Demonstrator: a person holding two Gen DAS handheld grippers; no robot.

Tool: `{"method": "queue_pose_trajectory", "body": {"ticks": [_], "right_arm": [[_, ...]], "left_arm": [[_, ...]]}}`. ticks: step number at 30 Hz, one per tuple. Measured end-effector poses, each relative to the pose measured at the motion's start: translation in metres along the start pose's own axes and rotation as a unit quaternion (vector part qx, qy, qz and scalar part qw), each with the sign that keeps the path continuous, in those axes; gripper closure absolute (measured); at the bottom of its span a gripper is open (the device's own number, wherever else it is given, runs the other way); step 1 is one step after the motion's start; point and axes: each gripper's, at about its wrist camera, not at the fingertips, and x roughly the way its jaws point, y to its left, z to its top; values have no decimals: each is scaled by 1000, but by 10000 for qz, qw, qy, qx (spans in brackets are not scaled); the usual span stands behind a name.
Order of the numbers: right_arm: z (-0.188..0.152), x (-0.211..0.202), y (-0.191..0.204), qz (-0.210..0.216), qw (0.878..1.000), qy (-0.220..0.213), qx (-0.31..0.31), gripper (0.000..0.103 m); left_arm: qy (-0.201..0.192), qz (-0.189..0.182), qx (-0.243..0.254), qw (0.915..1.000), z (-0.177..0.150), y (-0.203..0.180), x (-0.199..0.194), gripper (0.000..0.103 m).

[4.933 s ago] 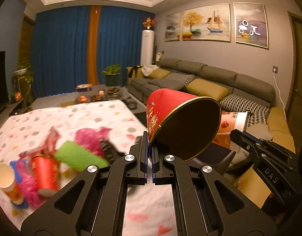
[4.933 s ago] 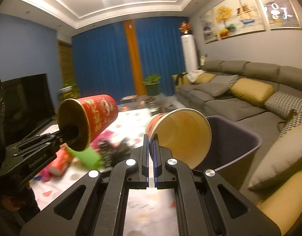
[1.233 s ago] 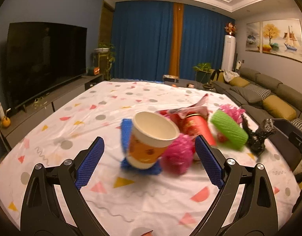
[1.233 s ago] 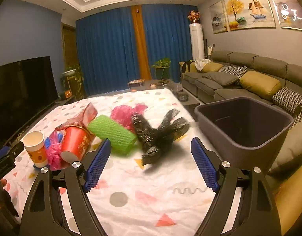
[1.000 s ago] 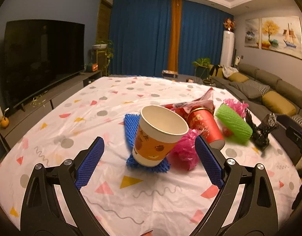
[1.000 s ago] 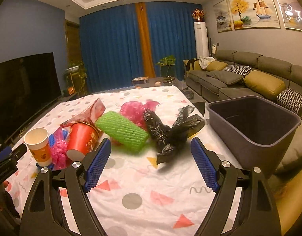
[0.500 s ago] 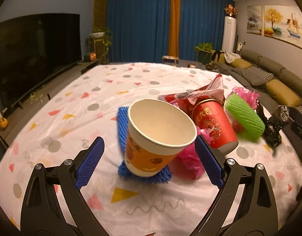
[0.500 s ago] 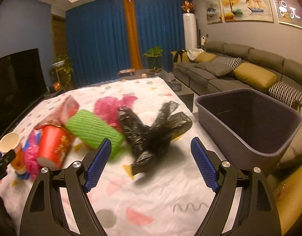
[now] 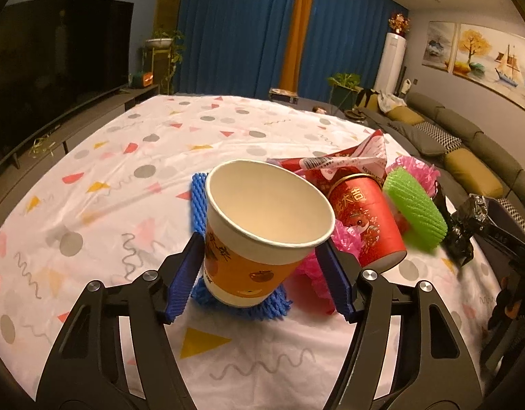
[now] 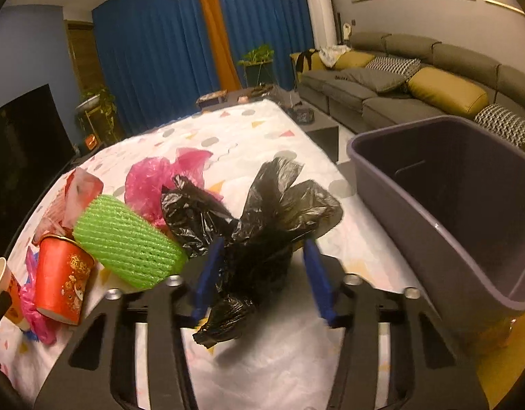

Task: Collect trash
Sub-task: 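Grasp the white-orange paper cup with the left tool while the right tool grasps the black plastic bag, then carry the white-orange cup and black bag over the grey bin with both tools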

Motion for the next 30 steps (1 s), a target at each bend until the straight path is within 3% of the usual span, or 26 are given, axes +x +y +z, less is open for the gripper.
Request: {"method": "queue_pose_trajectory", "body": {"ticks": [1, 3, 8, 18, 30], "right_arm": [[0, 0, -1, 16, 10000, 18, 1, 67], [-1, 1, 0, 77, 10000, 33, -18, 81], [-4, -9, 1, 130, 9998, -85, -85, 96], [-5, -75, -2, 222, 9962, -813, -207, 97], [-11, -131, -14, 368, 9911, -1243, -311, 97]], "left_arm": [[-18, 11, 13, 10000, -1, -1, -2, 38], [-60, -2, 5, 10000, -1, 0, -6, 38], [-182, 23, -53, 9998, 1, 4, -20, 38], [-470, -108, -36, 9988, 7, -4, -51, 38], [-645, -549, 249, 9961, 10, -44, -73, 38]]}}
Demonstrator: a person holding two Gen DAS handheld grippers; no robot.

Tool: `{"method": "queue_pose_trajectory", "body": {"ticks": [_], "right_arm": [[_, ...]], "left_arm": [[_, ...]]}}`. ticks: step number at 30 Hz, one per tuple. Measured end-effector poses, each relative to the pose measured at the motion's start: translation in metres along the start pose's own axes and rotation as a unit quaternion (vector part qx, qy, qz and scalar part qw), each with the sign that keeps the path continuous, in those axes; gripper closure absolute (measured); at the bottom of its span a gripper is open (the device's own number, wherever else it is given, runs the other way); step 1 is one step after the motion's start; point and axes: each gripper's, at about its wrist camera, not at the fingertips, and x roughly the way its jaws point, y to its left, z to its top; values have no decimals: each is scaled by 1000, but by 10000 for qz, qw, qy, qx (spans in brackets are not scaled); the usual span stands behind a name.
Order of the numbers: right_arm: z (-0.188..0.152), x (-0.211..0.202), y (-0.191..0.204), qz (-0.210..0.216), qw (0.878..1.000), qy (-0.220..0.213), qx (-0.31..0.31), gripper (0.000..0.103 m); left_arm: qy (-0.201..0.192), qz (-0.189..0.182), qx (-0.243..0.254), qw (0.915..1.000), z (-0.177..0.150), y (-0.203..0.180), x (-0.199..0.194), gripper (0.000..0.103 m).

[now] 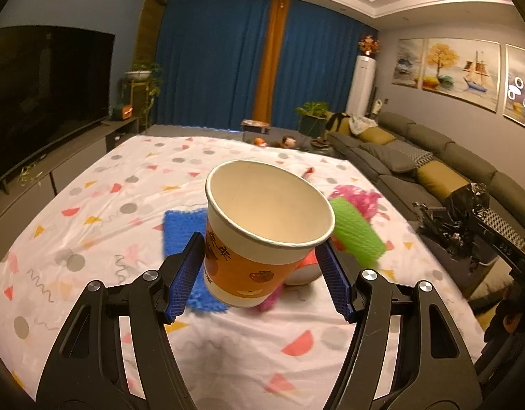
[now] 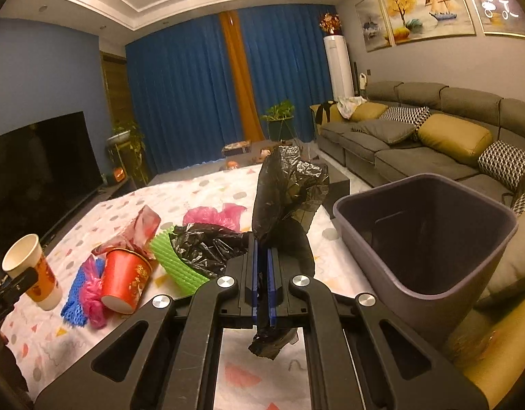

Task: Collect trash
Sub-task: 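Carry the white-orange cup and black bag over the grey bin with both tools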

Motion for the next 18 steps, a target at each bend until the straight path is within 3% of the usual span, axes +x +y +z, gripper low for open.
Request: {"method": "queue_pose_trajectory", "body": {"ticks": [11, 18], "right_arm": [[5, -21, -25, -155, 9996, -214, 50, 97], [14, -30, -52, -489, 9978, -418, 131, 97]], "left_arm": [[75, -658, 285, 9974, 2, -62, 10, 38], [157, -1243, 415, 9912, 9, -114, 29, 38]]}}
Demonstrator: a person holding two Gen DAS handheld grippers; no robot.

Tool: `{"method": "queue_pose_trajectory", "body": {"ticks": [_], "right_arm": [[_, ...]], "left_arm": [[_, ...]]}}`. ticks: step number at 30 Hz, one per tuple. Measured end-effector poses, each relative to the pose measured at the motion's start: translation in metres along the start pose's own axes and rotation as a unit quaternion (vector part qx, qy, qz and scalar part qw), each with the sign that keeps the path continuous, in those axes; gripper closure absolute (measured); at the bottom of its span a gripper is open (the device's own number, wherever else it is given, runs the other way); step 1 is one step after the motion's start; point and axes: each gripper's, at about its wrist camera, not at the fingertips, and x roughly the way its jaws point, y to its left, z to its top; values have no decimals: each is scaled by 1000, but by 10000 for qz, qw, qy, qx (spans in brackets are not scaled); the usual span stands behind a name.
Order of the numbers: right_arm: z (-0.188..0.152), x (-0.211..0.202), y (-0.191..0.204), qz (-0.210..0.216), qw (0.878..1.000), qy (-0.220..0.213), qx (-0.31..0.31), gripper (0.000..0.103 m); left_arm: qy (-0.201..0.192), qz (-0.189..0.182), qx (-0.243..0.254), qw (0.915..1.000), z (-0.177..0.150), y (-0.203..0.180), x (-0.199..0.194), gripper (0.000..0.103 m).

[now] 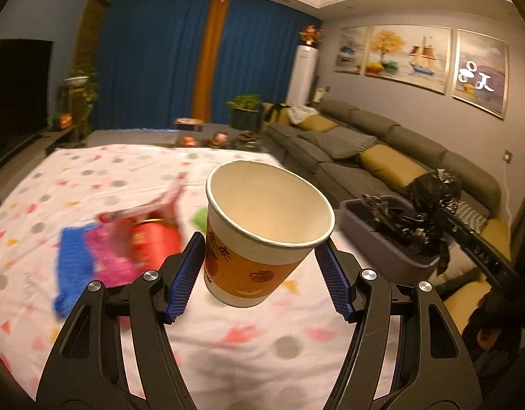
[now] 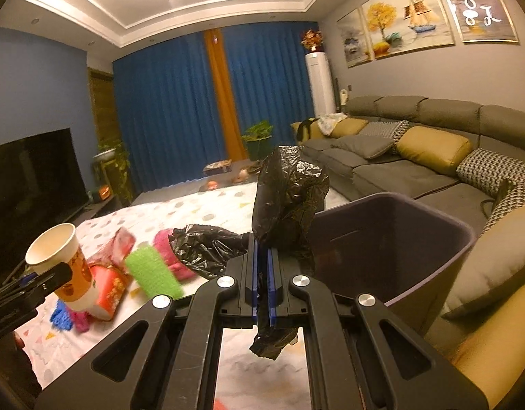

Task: Collect trash
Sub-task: 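Carry the white-orange cup and black bag over the grey bin with both tools, then open both tools to drop the cup and black bag into the bin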

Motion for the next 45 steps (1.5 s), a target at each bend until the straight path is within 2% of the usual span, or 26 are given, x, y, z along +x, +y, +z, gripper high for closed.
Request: {"method": "queue_pose_trajectory", "body": {"ticks": [9, 16, 26, 45], "right_arm": [[14, 17, -50, -693, 9973, -194, 119, 97], [10, 37, -70, -858, 9960, -115, 224, 97], [3, 51, -84, -905, 9955, 1, 286, 97], [3, 64, -88, -903, 9948, 207, 420, 97]], "left_arm": [[-189, -747, 397, 9962, 22, -75, 44, 38], [-67, -1314, 515, 9900, 24, -118, 89, 38], [153, -1469, 670, 9868, 19, -152, 134, 38], [622, -1703, 787, 9803, 7, -176, 179, 38]]}}
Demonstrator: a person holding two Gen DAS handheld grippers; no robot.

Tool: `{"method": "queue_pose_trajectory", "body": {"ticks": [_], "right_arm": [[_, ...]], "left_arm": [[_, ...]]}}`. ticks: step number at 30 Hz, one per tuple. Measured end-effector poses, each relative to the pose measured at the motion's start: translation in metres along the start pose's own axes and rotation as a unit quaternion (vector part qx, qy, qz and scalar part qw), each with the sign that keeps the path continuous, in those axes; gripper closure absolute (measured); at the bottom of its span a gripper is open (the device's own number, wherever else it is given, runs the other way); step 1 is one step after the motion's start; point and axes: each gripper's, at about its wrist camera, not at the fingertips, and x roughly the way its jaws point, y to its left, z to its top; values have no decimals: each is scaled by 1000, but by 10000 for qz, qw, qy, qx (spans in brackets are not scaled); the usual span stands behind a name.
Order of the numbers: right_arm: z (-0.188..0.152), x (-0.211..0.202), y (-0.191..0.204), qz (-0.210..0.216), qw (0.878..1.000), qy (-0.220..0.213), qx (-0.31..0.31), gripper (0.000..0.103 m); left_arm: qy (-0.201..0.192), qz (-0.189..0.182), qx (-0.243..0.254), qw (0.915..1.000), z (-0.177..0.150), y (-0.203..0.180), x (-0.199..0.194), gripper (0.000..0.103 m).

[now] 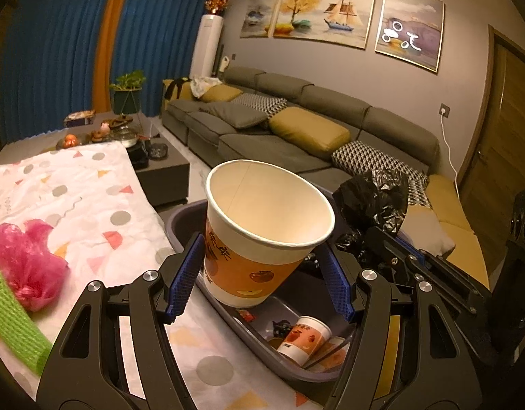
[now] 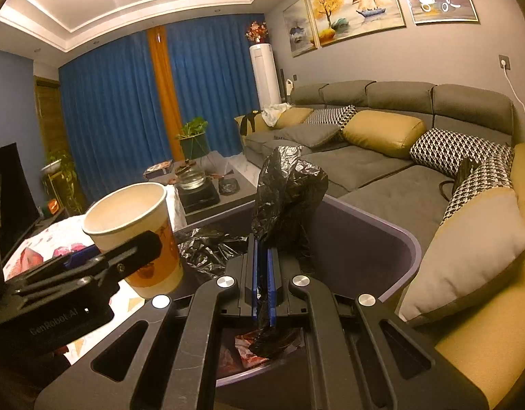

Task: Collect trash
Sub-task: 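Open both tools to drop the cup and black bag into the bin, then move both open tools back over the remaining trash on the table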

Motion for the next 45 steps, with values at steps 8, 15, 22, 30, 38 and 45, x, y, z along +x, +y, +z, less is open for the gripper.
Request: {"method": "queue_pose_trajectory", "body": {"ticks": [8, 15, 22, 30, 38, 45], "right_arm": [[-2, -2, 4, -8, 10000, 40, 46, 97], [-2, -3, 2, -23, 9999, 29, 140, 72], [-4, -6, 0, -94, 9998, -2, 183, 69], [-8, -32, 10, -189, 9994, -232, 167, 37], [-16, -56, 33, -138, 9998, -165, -11, 24], [-23, -76, 64, 245, 9996, -107, -105, 24]], "left_arm": [[117, -131, -35, 9998, -2, 2, 9, 37], [170, -280, -29, 9995, -6, 2, 13, 34], [163, -224, -238, 9993, -6, 16, 8, 19], [-116, 389, -257, 9988, -6, 30, -29, 11], [-331, 1279, -280, 9908, -21, 50, -92, 8], [-539, 2006, -433, 9772, -42, 83, -160, 8]]}}
